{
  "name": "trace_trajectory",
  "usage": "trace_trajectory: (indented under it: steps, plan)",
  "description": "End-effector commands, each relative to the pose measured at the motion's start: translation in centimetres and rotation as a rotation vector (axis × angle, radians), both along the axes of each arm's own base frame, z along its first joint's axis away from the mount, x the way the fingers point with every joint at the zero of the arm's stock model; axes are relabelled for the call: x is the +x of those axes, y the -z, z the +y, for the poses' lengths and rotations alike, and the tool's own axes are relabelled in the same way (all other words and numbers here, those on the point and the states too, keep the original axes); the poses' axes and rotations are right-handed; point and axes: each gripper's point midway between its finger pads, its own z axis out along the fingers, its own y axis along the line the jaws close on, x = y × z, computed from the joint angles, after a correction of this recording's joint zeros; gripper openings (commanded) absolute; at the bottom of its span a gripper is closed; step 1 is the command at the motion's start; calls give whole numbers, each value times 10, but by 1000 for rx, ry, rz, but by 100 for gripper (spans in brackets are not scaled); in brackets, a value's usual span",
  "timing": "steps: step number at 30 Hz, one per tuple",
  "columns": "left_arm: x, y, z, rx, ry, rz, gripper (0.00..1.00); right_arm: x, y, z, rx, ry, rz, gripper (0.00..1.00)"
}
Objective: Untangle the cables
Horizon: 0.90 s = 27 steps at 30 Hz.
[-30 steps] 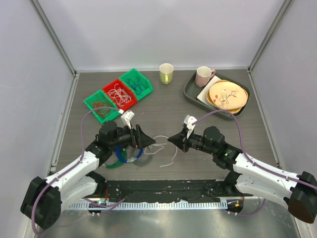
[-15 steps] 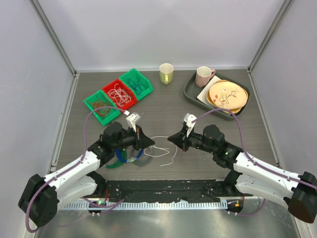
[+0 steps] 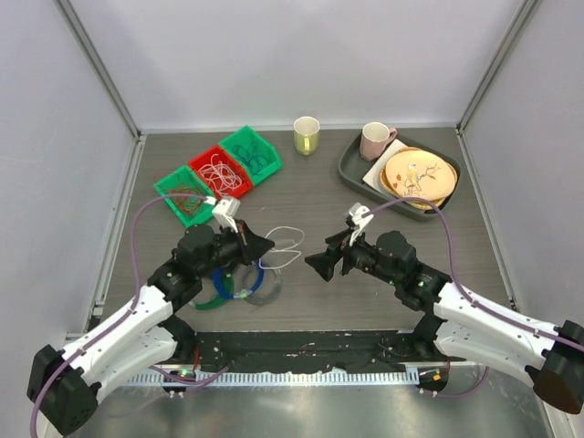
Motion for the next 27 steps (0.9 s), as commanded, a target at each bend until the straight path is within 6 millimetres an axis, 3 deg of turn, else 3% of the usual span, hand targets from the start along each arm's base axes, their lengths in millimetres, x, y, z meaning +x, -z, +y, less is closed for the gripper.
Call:
trace_trajectory:
  steps: [1, 5, 6, 10, 11, 12, 13, 14, 16, 17, 19, 21, 22, 23, 27]
  plan:
    - [32, -41, 31, -10, -269, -61, 0, 26, -33, -30, 117, 276, 20, 90]
    - [54, -60, 53, 12, -445, -73, 0, 37, -18, -72, 111, 512, 64, 91]
    - [57, -57, 59, 36, -480, -56, 0, 36, -3, -84, 60, 560, 97, 91]
    - [79, -64, 80, 112, -639, -49, 0, 34, 9, -120, 50, 726, 132, 92]
    - [85, -77, 84, 107, -671, -61, 0, 33, 9, -129, 67, 763, 126, 92]
    - [94, -71, 91, 147, -725, -46, 0, 32, 12, -135, 58, 784, 131, 92]
    - [101, -74, 98, 150, -761, -44, 0, 30, 12, -138, 63, 791, 131, 93]
    - [109, -93, 102, 131, -793, -60, 0, 29, 11, -139, 73, 792, 130, 93]
    - [128, -90, 121, 176, -887, -22, 0, 27, 6, -142, 106, 793, 125, 93]
    - [138, -106, 126, 137, -928, -23, 0, 26, 7, -143, 116, 794, 127, 93]
    - [158, -98, 146, 161, -1017, 21, 0, 25, 8, -144, 127, 794, 127, 93]
    - [174, -109, 164, 127, -1095, 33, 0, 24, 8, -145, 133, 797, 132, 93]
    - [186, -98, 165, 151, -1103, 62, 0, 24, 8, -145, 134, 801, 134, 94]
    - [194, -107, 166, 125, -1116, 53, 0, 25, 8, -144, 133, 798, 134, 94]
    - [232, -97, 175, 110, -1148, 70, 0, 24, 10, -142, 118, 785, 144, 94]
